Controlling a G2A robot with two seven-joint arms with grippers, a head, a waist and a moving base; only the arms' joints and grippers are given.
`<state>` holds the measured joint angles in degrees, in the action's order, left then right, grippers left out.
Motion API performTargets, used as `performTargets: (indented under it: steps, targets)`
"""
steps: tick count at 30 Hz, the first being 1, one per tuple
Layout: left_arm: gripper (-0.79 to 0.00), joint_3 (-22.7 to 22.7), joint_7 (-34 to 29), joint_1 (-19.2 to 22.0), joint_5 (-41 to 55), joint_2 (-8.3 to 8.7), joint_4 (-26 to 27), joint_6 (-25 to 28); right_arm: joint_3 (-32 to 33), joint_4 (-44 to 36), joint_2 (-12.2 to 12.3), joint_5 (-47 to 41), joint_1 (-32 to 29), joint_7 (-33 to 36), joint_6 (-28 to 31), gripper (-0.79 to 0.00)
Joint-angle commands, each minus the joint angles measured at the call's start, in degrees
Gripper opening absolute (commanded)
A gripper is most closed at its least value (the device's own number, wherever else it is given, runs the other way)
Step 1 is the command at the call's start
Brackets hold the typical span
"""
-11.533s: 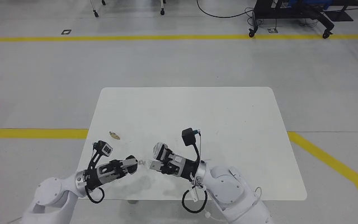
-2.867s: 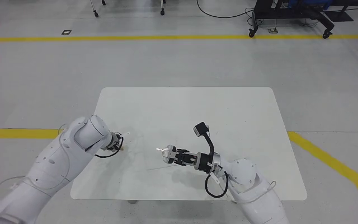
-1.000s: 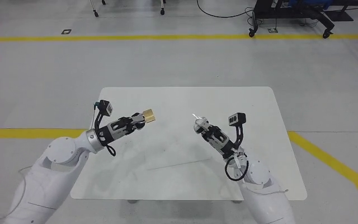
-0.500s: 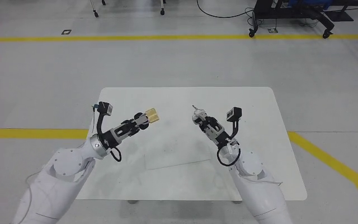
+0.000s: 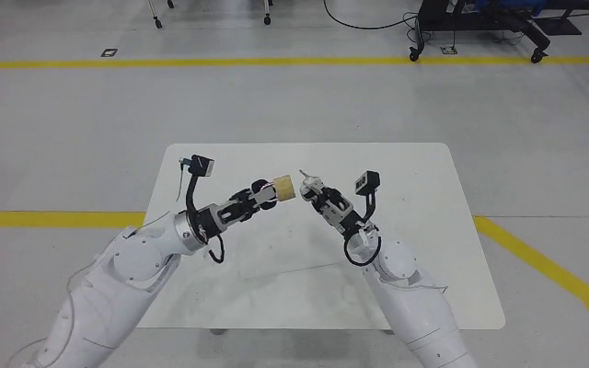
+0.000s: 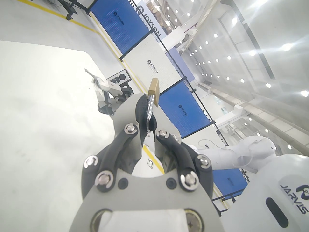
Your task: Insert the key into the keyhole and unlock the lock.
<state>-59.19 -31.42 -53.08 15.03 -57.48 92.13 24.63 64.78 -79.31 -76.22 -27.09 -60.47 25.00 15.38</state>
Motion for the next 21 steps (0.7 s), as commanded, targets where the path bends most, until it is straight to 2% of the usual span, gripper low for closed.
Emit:
performTargets:
  steps: [1,5,8,17,19,21]
  targets:
    - [-0.785,1.2,0.7,1.8,-1.3,-0.57,-1.1,-0.4,-0.5,-0.2,-0.3,-0.7,-0.2,-0.4,1.4,-0.785]
    - [-0.785,2.2,1.7,2.9,-3.9,-1.22,-2.4,-0.8,-0.4,0.7,-0.6,-1.3,-0.2,-2.7,3.2,-0.785]
    - [-0.785,2.5,1.1,3.2,-5.7,-1.32,-3.6,-4.5,0.2,1.5,-0.7,0.3,-0.1,-5.5,2.7,-0.785]
    - [-0.785,2.5,1.1,3.2,-5.7,-1.32,-3.6,-4.5,0.9,1.8,-0.6,1.5,-0.1,-6.3,1.3,-0.785]
    - [-0.785,2.0,4.5,-0.5,-11.3,-0.93,-2.6,-3.5,0.9,1.8,-0.6,1.5,-0.1,-6.3,1.3,-0.785]
    - [-0.785,1.4,8.0,-5.1,-16.4,-0.51,1.2,-2.0,1.5,0.7,-0.6,0.7,-1.0,-7.0,1.8,-0.785]
